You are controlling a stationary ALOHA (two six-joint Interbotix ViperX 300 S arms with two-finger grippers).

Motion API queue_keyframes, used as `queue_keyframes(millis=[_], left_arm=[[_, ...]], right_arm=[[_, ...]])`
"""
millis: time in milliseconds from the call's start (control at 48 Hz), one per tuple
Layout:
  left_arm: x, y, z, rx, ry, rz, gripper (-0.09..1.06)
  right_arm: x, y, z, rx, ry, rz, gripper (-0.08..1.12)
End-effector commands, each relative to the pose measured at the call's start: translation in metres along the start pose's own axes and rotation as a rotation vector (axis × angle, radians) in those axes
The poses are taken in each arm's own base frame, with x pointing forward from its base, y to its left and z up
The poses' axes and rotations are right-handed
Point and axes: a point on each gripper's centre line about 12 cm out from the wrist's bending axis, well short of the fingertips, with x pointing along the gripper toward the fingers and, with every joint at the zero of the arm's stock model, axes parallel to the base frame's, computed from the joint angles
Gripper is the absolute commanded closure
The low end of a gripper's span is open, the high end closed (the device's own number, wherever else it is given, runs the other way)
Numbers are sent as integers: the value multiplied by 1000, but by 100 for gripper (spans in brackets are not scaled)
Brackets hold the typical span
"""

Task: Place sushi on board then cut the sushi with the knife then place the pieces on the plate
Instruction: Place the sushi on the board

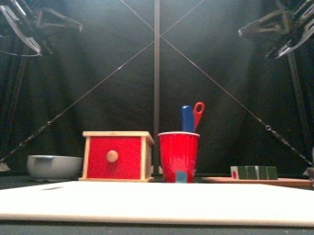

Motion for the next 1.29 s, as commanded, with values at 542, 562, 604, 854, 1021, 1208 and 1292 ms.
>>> queue_keyframes(millis=[542, 562, 604, 854, 1021, 1208, 1292], left_arm=[[40, -2, -50, 2, 161, -7, 100], [41, -2, -51, 2, 164, -7, 100], [41, -2, -52, 2, 167, -7, 100], [45, 0, -59, 4, 193, -1, 100], [45, 1, -59, 4, 193, 5, 100], [44, 1, -60, 1, 196, 6, 100], [44, 1, -60, -1, 196, 6, 100]], right_arm=[[12, -75, -62, 68, 668, -330, 86], [10, -78, -63, 67, 689, -342, 83], [9, -83, -64, 60, 727, -358, 78], [7, -105, -75, 21, 893, -419, 34], [10, -118, -88, 39, 990, -444, 11], [17, -127, -115, 26, 1154, -373, 10], [19, -133, -122, 35, 1176, -349, 10]])
